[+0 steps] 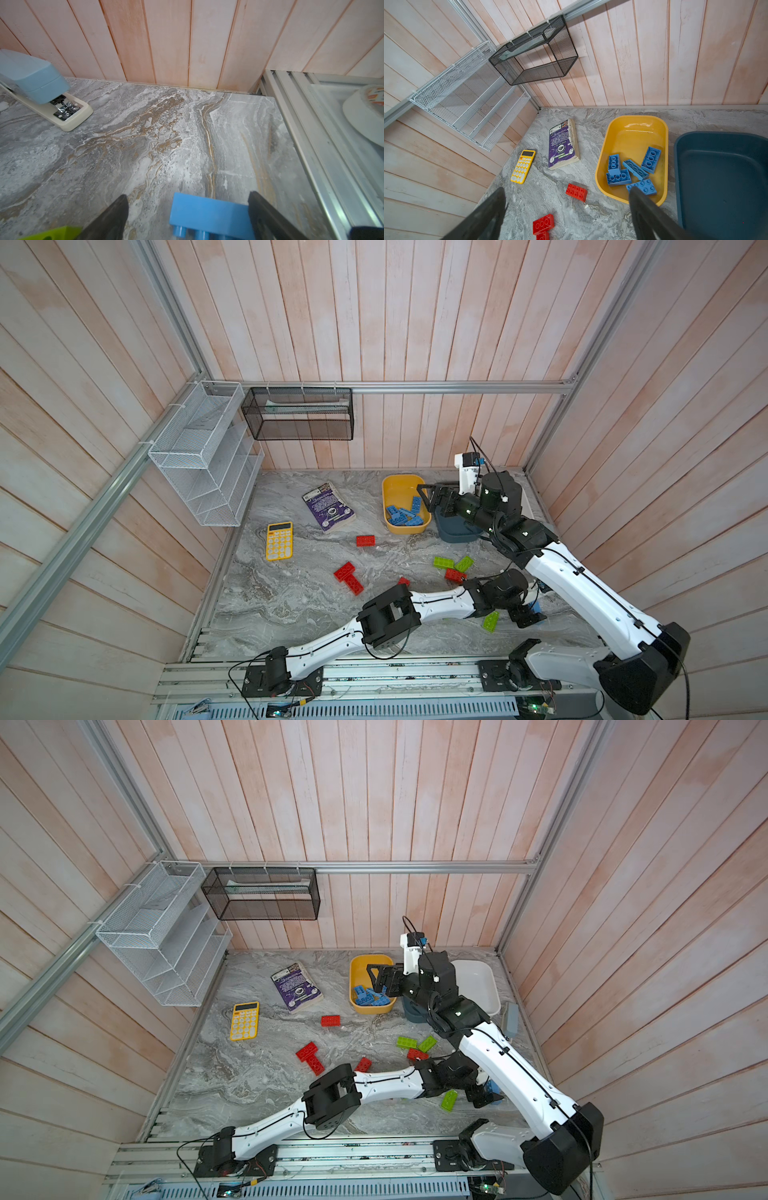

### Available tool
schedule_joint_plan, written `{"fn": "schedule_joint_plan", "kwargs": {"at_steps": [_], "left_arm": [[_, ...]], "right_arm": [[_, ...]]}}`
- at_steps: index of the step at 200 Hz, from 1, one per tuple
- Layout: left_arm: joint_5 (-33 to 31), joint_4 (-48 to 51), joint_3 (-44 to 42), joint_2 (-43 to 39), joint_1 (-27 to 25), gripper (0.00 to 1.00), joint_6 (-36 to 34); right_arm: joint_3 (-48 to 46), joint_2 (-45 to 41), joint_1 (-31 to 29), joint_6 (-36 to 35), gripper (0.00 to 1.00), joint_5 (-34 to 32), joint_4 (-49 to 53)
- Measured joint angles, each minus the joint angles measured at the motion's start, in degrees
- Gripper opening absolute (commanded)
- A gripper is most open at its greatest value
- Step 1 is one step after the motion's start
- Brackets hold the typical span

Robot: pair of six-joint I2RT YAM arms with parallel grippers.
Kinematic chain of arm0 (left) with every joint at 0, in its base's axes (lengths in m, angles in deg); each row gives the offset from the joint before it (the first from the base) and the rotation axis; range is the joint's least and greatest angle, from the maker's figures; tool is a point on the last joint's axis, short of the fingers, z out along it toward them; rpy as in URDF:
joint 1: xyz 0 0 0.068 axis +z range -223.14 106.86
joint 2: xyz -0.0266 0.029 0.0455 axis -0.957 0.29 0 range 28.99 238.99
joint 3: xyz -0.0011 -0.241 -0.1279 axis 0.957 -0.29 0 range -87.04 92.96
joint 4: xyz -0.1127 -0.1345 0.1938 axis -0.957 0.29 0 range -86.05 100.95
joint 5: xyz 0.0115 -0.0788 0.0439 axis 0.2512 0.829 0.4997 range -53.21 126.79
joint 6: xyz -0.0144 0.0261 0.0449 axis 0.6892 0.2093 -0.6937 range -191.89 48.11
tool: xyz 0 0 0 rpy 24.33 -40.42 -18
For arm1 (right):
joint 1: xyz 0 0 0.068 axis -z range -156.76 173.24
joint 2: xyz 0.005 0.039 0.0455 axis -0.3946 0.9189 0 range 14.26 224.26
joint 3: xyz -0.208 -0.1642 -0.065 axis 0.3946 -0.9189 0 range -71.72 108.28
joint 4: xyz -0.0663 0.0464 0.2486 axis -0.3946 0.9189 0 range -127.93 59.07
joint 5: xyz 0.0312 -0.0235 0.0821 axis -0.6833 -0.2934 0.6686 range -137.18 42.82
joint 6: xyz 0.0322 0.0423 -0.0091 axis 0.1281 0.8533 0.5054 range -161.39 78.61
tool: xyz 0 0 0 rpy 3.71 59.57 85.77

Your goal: Sort the legos into containers by color

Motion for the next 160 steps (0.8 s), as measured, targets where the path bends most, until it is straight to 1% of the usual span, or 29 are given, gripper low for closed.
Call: {"fn": "schedule_joint_plan", "kwargs": {"at_steps": [24,55,101,132,160], "left_arm": [[1.6,-0.9,-2.6,-1.4,-0.3,0.91,-0.3],[2.3,0.6,-4.9,-1.5,-0.7,0.92,-2.0],[2.5,1.0,-4.8,-1.5,-0.7,0.92,-2.8],[2.5,1.6,-4.5,-1.5,-0.7,0.88,-2.8],[2.4,1.7,-4.5,-1.4,-0.7,0.83,-2.8]], "right_arm": [[-0.8,0.0,0.0,0.0,0.92,0.0,-0.2],[-0.9,0.1,0.0,0.0,0.92,0.0,-0.2],[-1.0,0.4,0.0,0.0,0.92,-0.2,-0.3],[-1.3,0.6,0.0,0.0,0.92,-0.2,-0.3],[-1.8,0.9,0.0,0.0,0.91,-0.3,-0.6]]}}
